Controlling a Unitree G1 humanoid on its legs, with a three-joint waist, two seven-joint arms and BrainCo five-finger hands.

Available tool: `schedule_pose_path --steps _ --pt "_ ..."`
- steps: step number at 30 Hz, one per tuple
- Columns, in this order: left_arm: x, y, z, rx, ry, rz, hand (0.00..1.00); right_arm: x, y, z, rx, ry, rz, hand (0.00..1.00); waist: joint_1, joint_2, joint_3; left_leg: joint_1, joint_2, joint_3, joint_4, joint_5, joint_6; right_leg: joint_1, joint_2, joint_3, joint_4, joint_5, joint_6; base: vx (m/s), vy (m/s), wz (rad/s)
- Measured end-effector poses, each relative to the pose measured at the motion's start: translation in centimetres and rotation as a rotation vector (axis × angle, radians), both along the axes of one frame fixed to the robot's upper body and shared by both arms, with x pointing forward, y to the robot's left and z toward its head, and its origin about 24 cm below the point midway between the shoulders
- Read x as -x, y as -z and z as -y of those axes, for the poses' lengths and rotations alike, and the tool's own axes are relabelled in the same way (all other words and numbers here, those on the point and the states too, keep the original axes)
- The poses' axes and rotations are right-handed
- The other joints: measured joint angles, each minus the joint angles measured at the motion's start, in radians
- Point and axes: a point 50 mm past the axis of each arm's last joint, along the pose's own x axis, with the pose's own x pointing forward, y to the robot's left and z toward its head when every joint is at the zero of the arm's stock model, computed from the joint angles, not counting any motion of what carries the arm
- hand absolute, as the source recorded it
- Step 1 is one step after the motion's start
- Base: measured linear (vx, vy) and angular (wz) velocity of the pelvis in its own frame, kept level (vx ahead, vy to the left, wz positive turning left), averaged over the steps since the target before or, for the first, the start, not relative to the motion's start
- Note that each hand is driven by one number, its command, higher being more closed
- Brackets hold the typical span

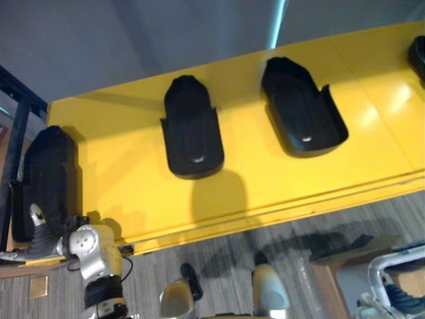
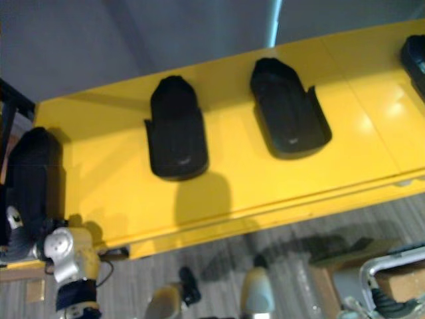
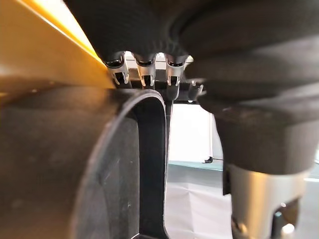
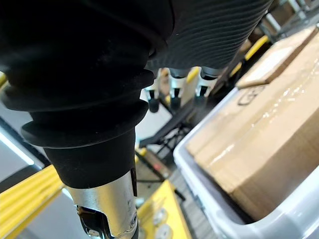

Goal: Walk over and take plastic housings, then place them on the shelf

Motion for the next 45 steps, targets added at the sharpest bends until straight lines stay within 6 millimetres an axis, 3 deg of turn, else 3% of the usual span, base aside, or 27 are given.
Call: schedule_pose_path --steps 18,31,34,40,45 --pt "0.1 0.9 0.1 -0.047 0.213 0.049 0.00 -0.2 0.0 0.0 0.004 -0.047 -0.017 0.00 0.014 0.009 0.005 0.005 0.006 0.004 -0.055 0.047 -0.005 0.002 0.009 -0.013 -0.020 0.019 -0.005 -0.01 -0.009 0.02" --pt "-0.3 0.3 1.1 -0.042 0.300 0.098 0.00 -0.3 0.0 -0.1 0.005 -0.049 -0.016 0.00 0.028 0.006 0.006 0.005 -0.007 0.000 -0.072 0.064 0.002 0.019 -0.009 -0.035 -0.041 0.030 0.005 0.00 0.009 0.04" --pt "0.3 0.0 1.3 -0.052 0.323 0.132 0.00 -0.9 -0.4 -0.1 0.010 -0.055 0.010 0.00 0.029 -0.001 0.010 0.001 -0.009 -0.002 -0.070 0.065 0.004 0.019 -0.013 -0.038 -0.048 0.031 0.006 0.00 0.007 0.02" --pt "1.4 -2.3 2.2 -0.156 0.321 0.195 0.00 -1.4 -0.2 -1.2 -0.021 -0.054 0.042 0.00 0.033 -0.043 0.034 -0.034 -0.009 -0.027 -0.041 0.063 0.016 0.016 -0.022 -0.064 -0.059 0.041 0.009 0.04 0.018 0.13" --pt "0.7 -4.1 5.3 -0.236 0.425 0.224 0.00 -1.5 -0.1 -1.4 -0.029 -0.053 0.048 0.00 0.037 -0.054 0.039 -0.072 -0.008 -0.045 0.022 0.025 0.028 0.022 -0.029 -0.066 -0.067 0.049 0.014 0.05 0.041 0.04"
